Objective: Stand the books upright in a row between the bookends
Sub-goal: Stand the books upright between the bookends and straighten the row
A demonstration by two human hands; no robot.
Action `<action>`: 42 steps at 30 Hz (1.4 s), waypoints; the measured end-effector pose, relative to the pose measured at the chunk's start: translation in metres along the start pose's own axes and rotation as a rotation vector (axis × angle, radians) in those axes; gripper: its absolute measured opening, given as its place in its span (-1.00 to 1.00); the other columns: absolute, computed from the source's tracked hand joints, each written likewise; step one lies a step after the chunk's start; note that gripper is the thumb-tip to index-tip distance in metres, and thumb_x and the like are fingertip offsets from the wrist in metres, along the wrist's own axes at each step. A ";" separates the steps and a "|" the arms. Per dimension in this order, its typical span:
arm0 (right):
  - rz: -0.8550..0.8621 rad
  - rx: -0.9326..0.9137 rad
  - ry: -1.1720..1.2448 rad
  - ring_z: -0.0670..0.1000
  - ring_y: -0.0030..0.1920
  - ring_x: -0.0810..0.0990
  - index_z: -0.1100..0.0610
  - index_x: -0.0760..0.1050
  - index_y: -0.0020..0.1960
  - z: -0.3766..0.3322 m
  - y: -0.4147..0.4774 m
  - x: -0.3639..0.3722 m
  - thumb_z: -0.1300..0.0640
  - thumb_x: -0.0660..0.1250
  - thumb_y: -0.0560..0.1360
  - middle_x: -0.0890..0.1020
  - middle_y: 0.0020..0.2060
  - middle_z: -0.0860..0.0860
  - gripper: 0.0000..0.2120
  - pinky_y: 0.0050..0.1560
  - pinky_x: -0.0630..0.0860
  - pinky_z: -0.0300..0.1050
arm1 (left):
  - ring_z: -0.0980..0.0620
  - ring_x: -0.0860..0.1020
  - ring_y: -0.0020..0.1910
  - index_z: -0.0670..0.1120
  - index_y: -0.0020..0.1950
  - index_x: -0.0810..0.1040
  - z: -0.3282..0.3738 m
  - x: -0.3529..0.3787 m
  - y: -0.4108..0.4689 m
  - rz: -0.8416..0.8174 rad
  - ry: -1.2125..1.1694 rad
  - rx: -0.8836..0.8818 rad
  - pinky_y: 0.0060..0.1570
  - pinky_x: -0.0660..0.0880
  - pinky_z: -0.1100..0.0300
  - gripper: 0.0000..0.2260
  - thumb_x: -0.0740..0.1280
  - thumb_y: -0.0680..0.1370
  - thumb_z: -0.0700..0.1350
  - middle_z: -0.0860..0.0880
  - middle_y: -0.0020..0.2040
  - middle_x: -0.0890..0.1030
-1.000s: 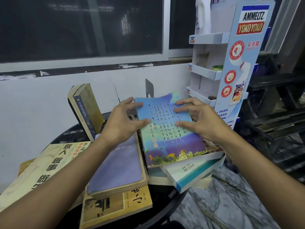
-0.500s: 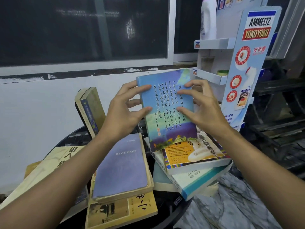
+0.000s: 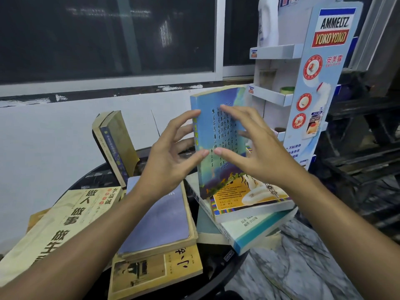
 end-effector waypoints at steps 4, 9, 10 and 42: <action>-0.014 -0.001 0.107 -0.16 0.46 0.34 -0.11 0.16 0.61 -0.016 -0.008 -0.007 -0.12 0.44 0.50 0.33 0.41 -0.12 -0.23 0.35 0.47 -0.19 | -0.07 0.58 0.34 0.06 0.50 0.27 -0.003 0.012 -0.008 -0.031 -0.029 -0.027 0.07 0.65 -0.10 -0.34 0.46 0.51 -0.30 -0.08 0.39 0.56; -0.035 -0.001 0.127 -0.21 0.43 0.40 -0.19 0.08 0.62 -0.029 -0.016 -0.020 -0.05 0.48 0.50 0.33 0.46 -0.13 -0.17 0.29 0.54 -0.17 | 0.04 0.42 0.49 0.06 0.54 0.31 -0.002 0.029 -0.018 -0.106 -0.027 -0.018 0.03 0.67 -0.05 -0.34 0.42 0.54 -0.36 0.06 0.50 0.44; -0.028 0.006 0.124 -0.22 0.41 0.41 -0.19 0.09 0.61 -0.031 -0.017 -0.022 -0.03 0.48 0.50 0.34 0.46 -0.14 -0.17 0.27 0.55 -0.19 | 0.05 0.39 0.51 0.09 0.54 0.32 -0.002 0.032 -0.019 -0.117 -0.019 -0.010 0.03 0.67 -0.04 -0.34 0.41 0.55 -0.37 0.09 0.51 0.43; 0.344 0.138 -0.036 -0.02 -0.03 0.69 0.00 0.40 0.35 -0.061 0.020 -0.039 0.16 0.46 0.54 0.67 -0.02 -0.06 -0.56 -0.07 0.68 0.04 | 0.22 0.46 0.36 0.16 0.52 0.39 -0.026 0.002 -0.015 0.088 0.285 -0.150 0.09 0.58 0.35 -0.52 0.34 0.60 0.10 0.14 0.41 0.44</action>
Point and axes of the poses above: each hand's wrist, its own y-axis towards the middle knuckle, its own x-axis out of the palm, z = x × y, the point moved 5 cm from there along y, towards the middle knuckle
